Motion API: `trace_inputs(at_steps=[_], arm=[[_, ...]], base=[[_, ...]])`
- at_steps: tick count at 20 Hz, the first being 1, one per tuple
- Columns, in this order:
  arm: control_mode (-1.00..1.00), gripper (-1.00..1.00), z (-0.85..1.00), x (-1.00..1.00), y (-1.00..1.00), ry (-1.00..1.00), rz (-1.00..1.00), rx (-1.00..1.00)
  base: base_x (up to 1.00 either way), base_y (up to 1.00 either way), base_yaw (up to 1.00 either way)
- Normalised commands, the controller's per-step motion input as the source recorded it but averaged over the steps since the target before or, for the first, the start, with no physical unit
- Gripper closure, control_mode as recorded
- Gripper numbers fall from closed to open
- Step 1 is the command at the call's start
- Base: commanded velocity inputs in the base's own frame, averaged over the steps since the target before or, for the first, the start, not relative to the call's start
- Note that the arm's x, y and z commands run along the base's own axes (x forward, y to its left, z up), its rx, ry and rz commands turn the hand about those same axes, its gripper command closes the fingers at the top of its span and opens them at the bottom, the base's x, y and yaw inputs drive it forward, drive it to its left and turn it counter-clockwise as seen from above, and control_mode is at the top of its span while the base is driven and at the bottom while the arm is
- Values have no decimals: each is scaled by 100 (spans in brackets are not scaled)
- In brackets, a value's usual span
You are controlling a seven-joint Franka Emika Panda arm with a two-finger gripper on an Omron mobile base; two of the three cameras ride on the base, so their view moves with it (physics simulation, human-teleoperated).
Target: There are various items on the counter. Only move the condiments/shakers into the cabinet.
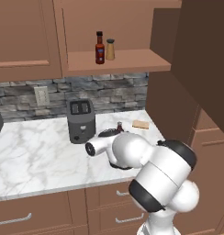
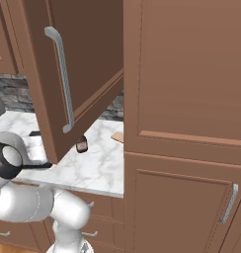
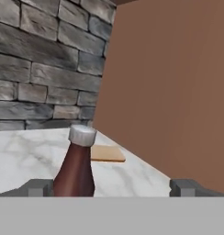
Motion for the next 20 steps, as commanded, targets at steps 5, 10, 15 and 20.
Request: trace_inputs(at_steps=[5, 10, 15, 20], arm=[[-100, -100, -5, 33, 0, 0, 0, 0], [-100, -100, -8, 19, 3, 1, 0, 0], [-100, -100, -10, 14, 4, 1, 0, -1], [-100, -100, 0, 7, 0, 0, 0, 0]], base=[[0, 0, 0], [0, 0, 0], [0, 0, 0], [0, 0, 0]])
